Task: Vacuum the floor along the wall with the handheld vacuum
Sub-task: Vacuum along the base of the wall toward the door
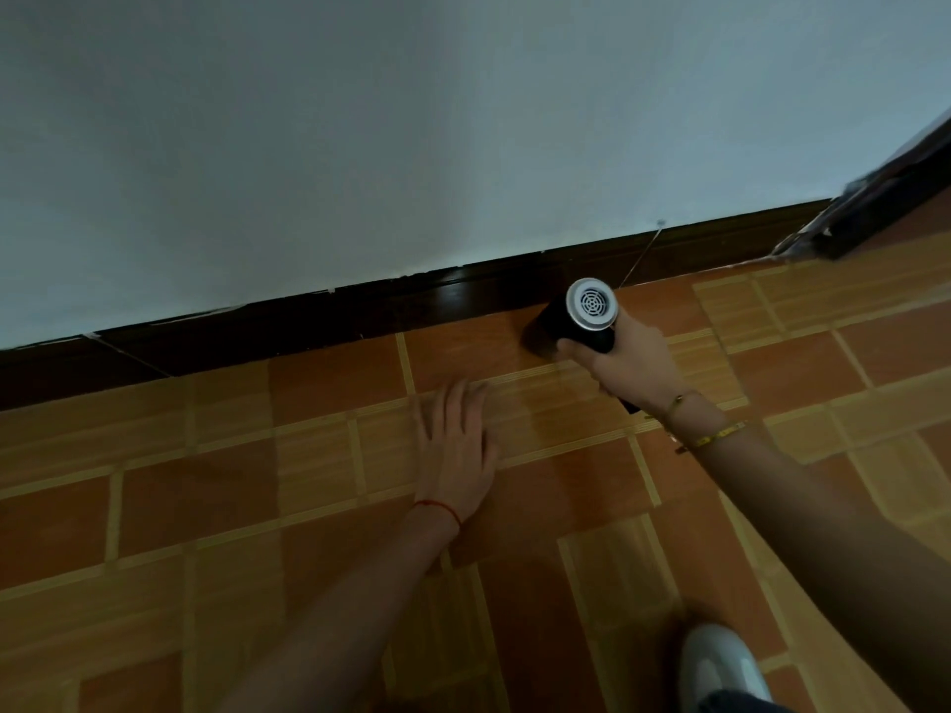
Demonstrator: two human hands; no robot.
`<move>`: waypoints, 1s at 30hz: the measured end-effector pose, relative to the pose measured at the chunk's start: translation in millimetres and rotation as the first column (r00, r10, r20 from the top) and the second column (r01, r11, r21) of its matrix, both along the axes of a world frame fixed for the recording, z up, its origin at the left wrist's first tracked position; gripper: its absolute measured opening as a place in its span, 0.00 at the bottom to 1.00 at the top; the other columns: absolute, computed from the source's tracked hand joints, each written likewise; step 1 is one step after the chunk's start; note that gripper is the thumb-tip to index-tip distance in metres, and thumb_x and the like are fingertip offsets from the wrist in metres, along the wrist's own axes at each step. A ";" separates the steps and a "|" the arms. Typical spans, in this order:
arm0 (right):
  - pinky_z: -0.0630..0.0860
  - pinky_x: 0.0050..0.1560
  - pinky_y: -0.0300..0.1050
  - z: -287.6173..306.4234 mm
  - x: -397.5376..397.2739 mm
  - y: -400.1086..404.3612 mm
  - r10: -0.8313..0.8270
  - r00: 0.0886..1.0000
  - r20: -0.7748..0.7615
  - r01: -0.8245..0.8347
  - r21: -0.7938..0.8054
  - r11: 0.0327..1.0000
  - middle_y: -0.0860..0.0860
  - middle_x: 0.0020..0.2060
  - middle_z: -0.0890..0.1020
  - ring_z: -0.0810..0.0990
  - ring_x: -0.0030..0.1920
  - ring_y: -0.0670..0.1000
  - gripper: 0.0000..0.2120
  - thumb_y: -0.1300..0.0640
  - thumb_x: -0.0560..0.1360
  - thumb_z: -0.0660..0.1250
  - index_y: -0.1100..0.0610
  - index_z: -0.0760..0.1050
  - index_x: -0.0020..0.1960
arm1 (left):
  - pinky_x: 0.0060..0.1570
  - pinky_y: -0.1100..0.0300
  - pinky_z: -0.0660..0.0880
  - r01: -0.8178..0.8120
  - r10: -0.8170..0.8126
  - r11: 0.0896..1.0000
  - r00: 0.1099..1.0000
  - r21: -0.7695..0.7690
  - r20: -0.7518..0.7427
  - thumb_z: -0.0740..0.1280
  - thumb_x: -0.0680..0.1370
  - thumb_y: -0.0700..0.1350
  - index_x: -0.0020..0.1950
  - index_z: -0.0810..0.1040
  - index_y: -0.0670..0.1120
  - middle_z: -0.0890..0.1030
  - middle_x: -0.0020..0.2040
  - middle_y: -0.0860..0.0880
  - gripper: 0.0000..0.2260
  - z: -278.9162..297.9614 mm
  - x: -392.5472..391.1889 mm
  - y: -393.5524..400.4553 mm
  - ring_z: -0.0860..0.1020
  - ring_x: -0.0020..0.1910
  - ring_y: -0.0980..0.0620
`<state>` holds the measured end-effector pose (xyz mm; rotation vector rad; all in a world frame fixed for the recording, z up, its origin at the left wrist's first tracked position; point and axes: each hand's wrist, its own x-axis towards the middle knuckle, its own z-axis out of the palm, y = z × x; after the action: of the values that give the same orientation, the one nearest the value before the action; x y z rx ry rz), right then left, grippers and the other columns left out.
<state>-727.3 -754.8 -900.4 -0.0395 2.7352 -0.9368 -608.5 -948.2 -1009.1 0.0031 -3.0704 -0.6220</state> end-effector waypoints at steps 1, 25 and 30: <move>0.82 0.46 0.53 -1.1 -3.4 3.5 -0.032 0.999 -0.011 0.032 -0.003 0.999 0.52 0.50 0.84 0.83 0.41 0.56 0.32 0.39 0.70 0.70 0.49 0.67 0.69 | 0.73 0.33 0.55 -0.013 0.013 1.000 1.000 -0.009 0.006 0.53 0.80 0.51 0.73 0.66 0.45 0.67 0.73 0.43 0.23 -2.0 -1.2 2.2 0.64 0.74 0.43; 0.74 0.49 0.41 -2.7 -36.8 69.3 0.001 1.000 0.002 -0.001 -0.143 0.990 0.54 0.59 0.81 0.80 0.56 0.55 0.30 0.45 0.73 0.71 0.54 0.68 0.71 | 0.71 0.36 0.62 -0.057 0.087 0.969 0.989 -0.240 0.116 0.48 0.80 0.53 0.74 0.66 0.44 0.68 0.73 0.41 0.25 16.1 -0.8 20.3 0.64 0.74 0.40; 0.76 0.57 0.52 4.0 -44.3 79.3 -0.102 0.994 -0.024 0.100 -0.093 0.991 0.58 0.59 0.80 0.78 0.60 0.61 0.31 0.44 0.73 0.70 0.55 0.66 0.71 | 0.72 0.37 0.61 -0.048 0.083 0.969 0.987 -0.244 0.135 0.48 0.80 0.53 0.74 0.64 0.45 0.66 0.74 0.41 0.25 30.2 6.0 40.3 0.64 0.74 0.40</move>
<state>-771.6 -675.5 -896.4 0.0704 2.7411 -1.0964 -602.5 -908.0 -978.9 0.1538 -3.2475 -0.2537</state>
